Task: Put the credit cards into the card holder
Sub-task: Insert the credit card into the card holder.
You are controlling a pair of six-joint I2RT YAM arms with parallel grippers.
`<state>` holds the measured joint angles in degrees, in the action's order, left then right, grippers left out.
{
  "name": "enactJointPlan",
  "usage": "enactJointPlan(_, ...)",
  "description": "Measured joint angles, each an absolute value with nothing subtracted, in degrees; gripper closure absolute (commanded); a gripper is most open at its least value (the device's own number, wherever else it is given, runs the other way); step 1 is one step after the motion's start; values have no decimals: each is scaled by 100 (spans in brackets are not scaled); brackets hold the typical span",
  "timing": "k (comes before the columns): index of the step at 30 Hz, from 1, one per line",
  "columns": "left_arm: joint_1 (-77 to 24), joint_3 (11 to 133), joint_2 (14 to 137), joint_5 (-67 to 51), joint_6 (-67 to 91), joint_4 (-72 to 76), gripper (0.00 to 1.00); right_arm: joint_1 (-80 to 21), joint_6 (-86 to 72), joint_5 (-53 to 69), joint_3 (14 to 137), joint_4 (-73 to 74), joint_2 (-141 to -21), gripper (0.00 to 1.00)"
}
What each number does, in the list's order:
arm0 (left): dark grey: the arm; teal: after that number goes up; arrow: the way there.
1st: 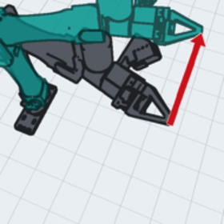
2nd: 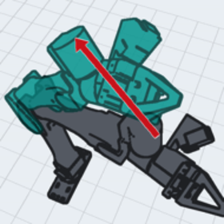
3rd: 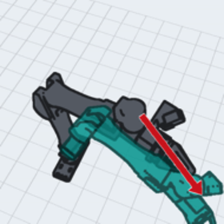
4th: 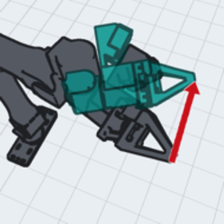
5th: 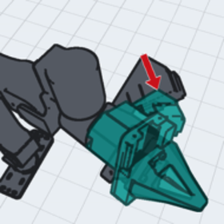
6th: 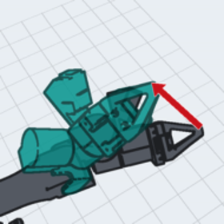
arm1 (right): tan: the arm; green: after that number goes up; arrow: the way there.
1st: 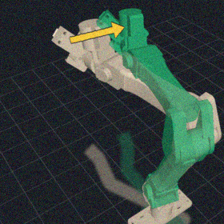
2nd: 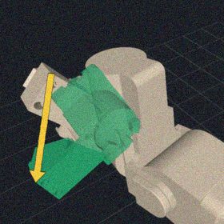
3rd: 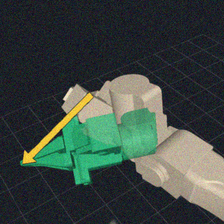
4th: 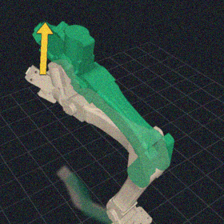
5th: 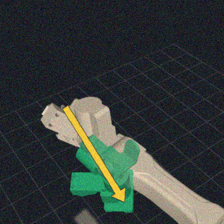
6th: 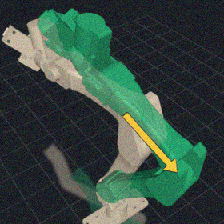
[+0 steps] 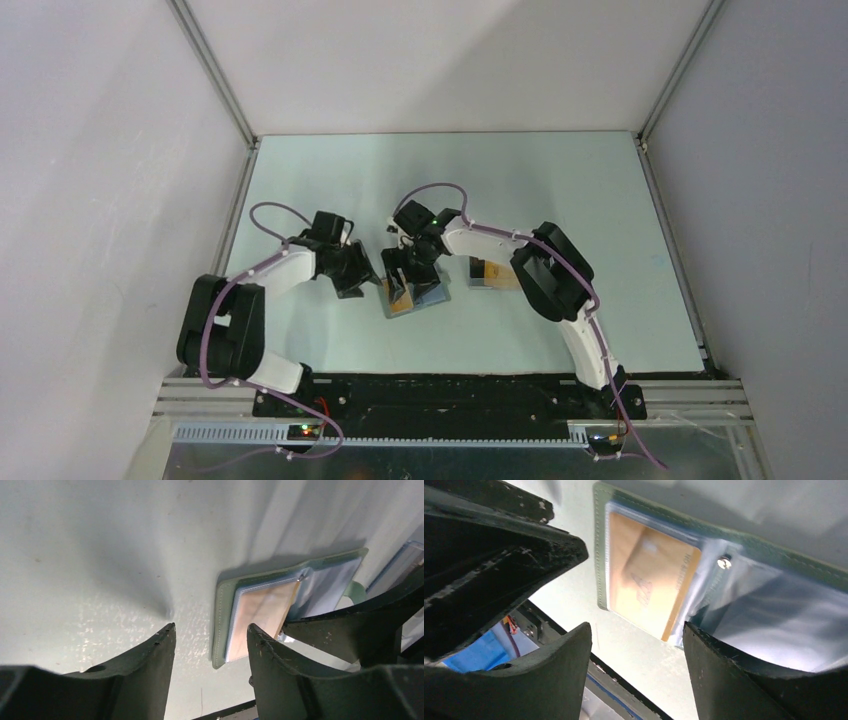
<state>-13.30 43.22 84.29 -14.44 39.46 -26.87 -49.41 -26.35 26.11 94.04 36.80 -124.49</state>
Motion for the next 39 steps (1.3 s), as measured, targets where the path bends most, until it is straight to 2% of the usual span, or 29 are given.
enactJointPlan(17,-1317,3861,8691,-2510,4377,-1559,45,-4285,-2329,2392,8794,4071,-11944,33)
enactJointPlan(23,-1634,3721,8691,-2593,4683,-1208,45,-4224,-2285,2587,8759,4005,-11917,41)
enactJointPlan(26,-1916,3579,8705,-2641,4967,-860,47,-4211,-2285,2716,8685,3929,-11917,57)
enactJointPlan(29,-2058,3409,8755,-2751,5315,-423,47,-4202,-2274,2832,8624,3859,-11939,64)
enactJointPlan(35,-2152,3310,8820,-2759,5695,3,46,-4224,-2287,3020,8600,3780,-12149,73)
enactJointPlan(39,-2161,3277,8768,-2724,5743,43,45,-4228,-2316,3177,8632,3774,-12239,72)
